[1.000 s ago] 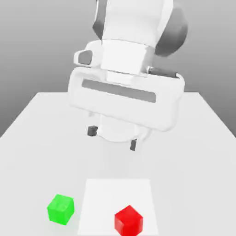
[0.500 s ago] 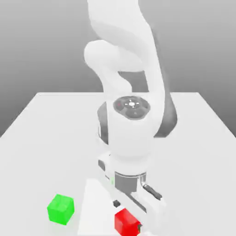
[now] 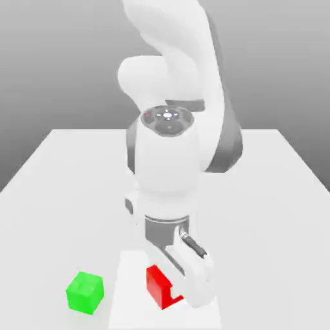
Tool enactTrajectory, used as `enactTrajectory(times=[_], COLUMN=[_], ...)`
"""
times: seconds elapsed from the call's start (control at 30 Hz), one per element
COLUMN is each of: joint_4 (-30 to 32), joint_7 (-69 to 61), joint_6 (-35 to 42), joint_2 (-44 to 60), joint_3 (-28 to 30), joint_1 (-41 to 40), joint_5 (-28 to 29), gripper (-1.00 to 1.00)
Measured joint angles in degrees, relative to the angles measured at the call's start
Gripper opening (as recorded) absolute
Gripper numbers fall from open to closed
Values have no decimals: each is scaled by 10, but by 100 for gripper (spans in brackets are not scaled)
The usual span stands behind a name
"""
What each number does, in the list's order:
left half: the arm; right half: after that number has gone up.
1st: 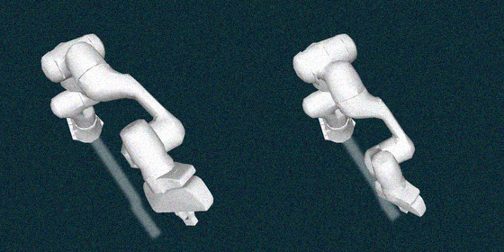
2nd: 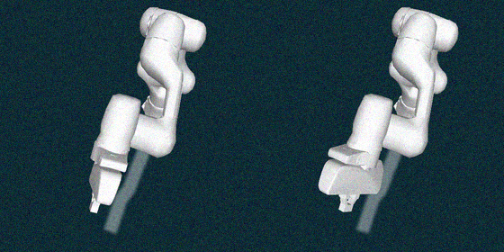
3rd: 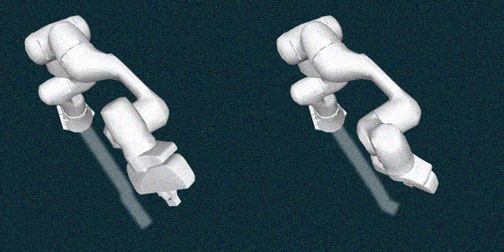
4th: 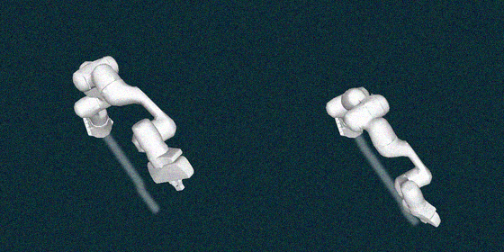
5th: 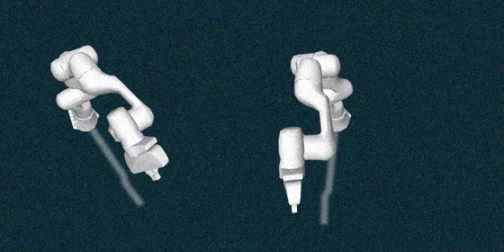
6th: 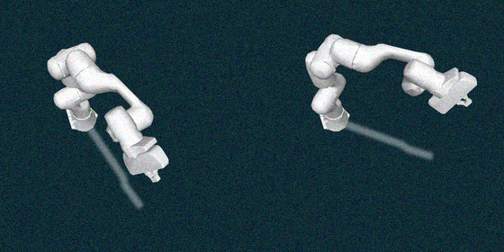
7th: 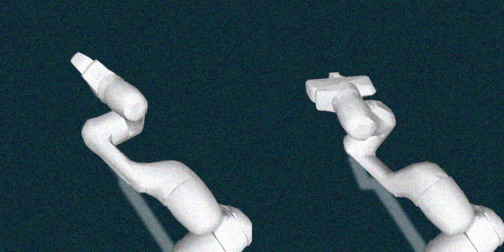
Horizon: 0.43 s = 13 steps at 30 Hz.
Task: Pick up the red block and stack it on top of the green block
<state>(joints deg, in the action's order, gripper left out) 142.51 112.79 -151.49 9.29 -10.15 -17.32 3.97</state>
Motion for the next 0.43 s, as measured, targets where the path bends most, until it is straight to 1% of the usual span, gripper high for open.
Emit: enactTrajectory(times=[0.13, 0.2, 0.3, 0.33, 0.43], joint_4=[25, 30, 29, 28, 28], joint_7=[83, 108, 122, 124, 124], joint_6=[13, -7, -57, -72, -72], joint_2=[-42, -28, 24, 40, 40], joint_3=[49, 59, 65, 67, 67], joint_1=[-52, -64, -62, -61, -61], joint_5=[-28, -29, -20, -17, -17], gripper=[-100, -100, -100, 100, 100])
